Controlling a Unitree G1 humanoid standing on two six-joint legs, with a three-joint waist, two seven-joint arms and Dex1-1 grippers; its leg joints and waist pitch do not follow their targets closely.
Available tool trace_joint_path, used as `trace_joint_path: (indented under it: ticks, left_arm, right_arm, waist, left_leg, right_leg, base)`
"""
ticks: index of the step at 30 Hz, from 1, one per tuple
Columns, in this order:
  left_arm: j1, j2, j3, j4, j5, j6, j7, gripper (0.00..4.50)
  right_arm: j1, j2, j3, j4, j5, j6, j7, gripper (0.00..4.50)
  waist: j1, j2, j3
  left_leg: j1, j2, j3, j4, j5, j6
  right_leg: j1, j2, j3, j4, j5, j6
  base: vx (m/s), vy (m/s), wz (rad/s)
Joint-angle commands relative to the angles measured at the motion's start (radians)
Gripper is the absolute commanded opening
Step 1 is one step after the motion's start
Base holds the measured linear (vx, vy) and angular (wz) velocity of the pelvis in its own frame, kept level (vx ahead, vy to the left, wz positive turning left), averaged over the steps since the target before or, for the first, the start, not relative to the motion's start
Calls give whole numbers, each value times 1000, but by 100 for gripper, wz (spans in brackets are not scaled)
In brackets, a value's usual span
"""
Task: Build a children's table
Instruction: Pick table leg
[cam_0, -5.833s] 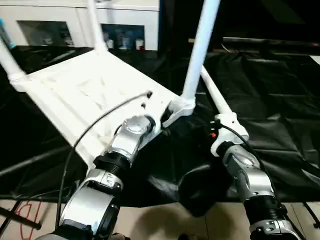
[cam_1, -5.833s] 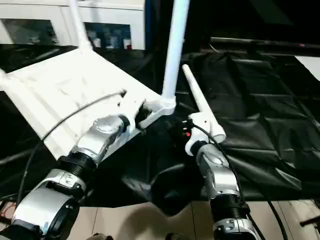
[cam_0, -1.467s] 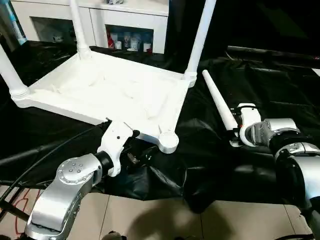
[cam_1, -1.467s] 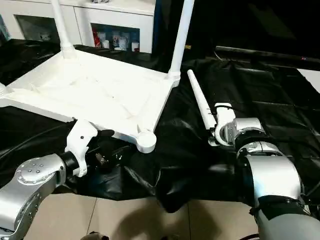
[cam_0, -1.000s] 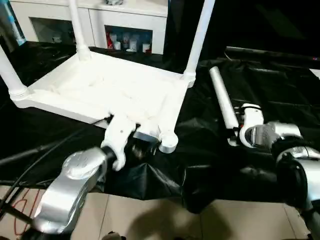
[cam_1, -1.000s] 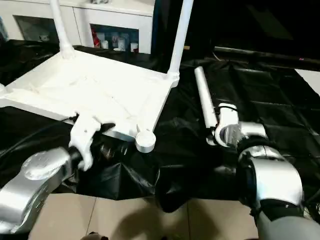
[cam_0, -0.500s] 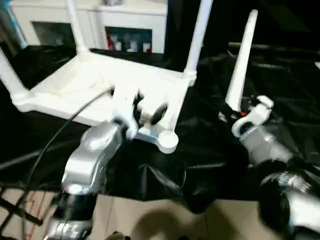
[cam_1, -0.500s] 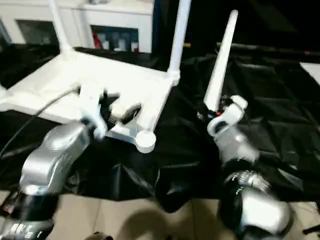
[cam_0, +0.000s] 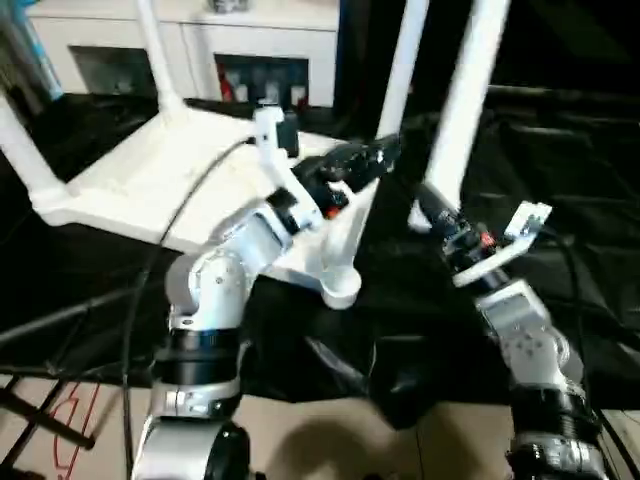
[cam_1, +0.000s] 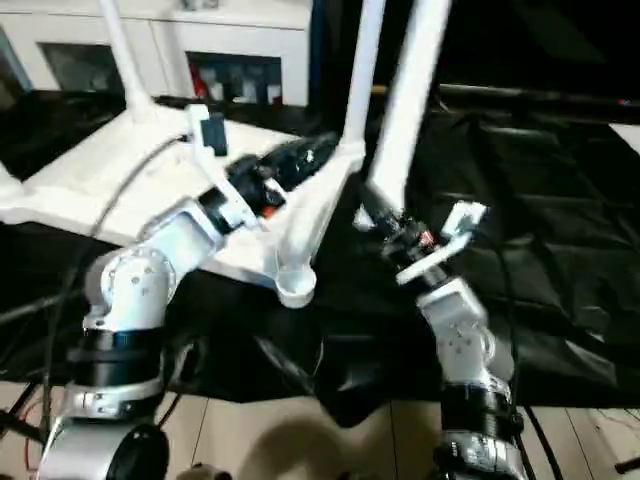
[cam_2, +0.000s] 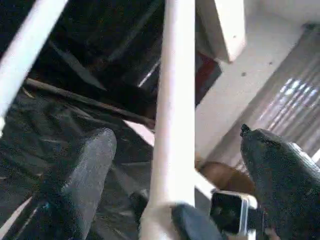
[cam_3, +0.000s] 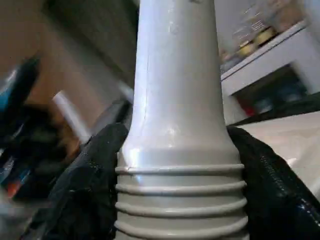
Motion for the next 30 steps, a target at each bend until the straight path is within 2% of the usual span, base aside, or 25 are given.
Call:
trace_joint_path:
  ticks: [1, 3, 5, 7, 10, 12, 14, 19, 20, 23, 25, 28, 30]
  left_arm:
    - [-37, -12, 4, 16, -32, 30, -4, 450]
    - [-46, -27, -1, 38, -46, 48, -2, 450]
    - [-46, -47, 1, 60, -59, 58, 17, 450]
    - [-48, -54, 7, 70, -68, 67, 27, 450]
    - [-53, -51, 2, 106, -35, 62, 60, 450]
    - [-61, -50, 12, 135, -18, 50, 92, 450]
    - [-72, -52, 32, 155, -21, 42, 118, 450]
    - [-87, -54, 69, 163, -63, 38, 123, 450]
    - [-86, -52, 67, 160, -65, 41, 123, 423]
    - [-82, -49, 59, 156, -59, 39, 120, 412]
    - [-81, -47, 50, 156, -51, 30, 114, 380]
    - [-76, -42, 26, 148, -33, 11, 93, 374]
    - [-74, -41, 17, 145, -22, -3, 91, 352]
  right_arm:
    - [7, -1, 44, -63, -9, 34, 17, 276]
    - [15, 0, 87, -82, -36, 49, 31, 276]
    - [26, -8, 133, -97, -55, 60, 42, 276]
    - [32, -14, 158, -99, -73, 52, 46, 276]
    - [44, -26, 198, -112, -87, 51, 61, 276]
    - [46, -29, 214, -121, -96, 51, 59, 276]
    - [45, -30, 223, -119, -111, 44, 53, 276]
    - [35, -30, 229, -95, -137, 22, 29, 276]
    - [36, -35, 232, -96, -137, 21, 30, 276]
    - [37, -39, 232, -95, -138, 20, 30, 276]
    - [36, -44, 233, -92, -142, 18, 30, 276]
    - [33, -49, 233, -87, -151, 14, 33, 276]
    - [31, -50, 234, -83, -156, 9, 28, 276]
  waist:
    - [3, -13, -73]
    - [8, -8, -73]
    - [9, -14, -70]
    - [14, -10, -72]
    - [14, -14, -72]
    - [17, -13, -73]
    - [16, -12, -74]
    - [17, -15, -75]
    - [17, -16, -75]
    - [17, -14, -76]
    - [17, -14, -75]
    - [16, -14, -73]
    - [16, -14, -72]
  left_leg:
    - [19, 17, -13, -68, -272, 30]
    - [19, 18, -16, -71, -265, 25]
    - [19, 20, -15, -73, -276, 21]
    - [18, 19, -16, -73, -269, 19]
    - [15, 18, -16, -73, -260, 22]
    - [17, 19, -15, -72, -253, 22]
    - [12, 19, -17, -73, -236, 25]
    - [12, 19, -15, -71, -223, 29]
    - [13, 20, -14, -71, -219, 32]
    - [12, 22, -14, -71, -205, 37]
    - [13, 21, -13, -71, -204, 41]
    - [13, 21, -13, -72, -221, 35]
    - [14, 21, -14, -73, -231, 30]
  right_leg:
    - [50, -47, 35, -103, -455, -100]
    - [51, -48, 35, -102, -455, -96]
    - [51, -49, 36, -106, -460, -89]
    - [51, -51, 37, -104, -454, -84]
    - [54, -51, 38, -104, -440, -79]
    - [53, -51, 40, -103, -425, -80]
    - [57, -50, 39, -97, -400, -83]
    - [57, -54, 40, -95, -379, -102]
    - [57, -53, 41, -93, -368, -108]
    - [59, -52, 42, -88, -332, -122]
    - [59, -52, 42, -87, -320, -131]
    - [59, -53, 42, -92, -356, -121]
    - [59, -54, 42, -95, -379, -112]
  base:
    - [0, 0, 0]
    - [0, 0, 0]
    - [0, 0, 0]
    - [0, 0, 0]
    - [0, 0, 0]
    - [0, 0, 0]
    - [0, 0, 0]
    - [0, 0, 0]
    - [0, 0, 0]
    - [0, 0, 0]
    - [0, 0, 0]
    - [0, 0, 0]
    - [0, 0, 0]
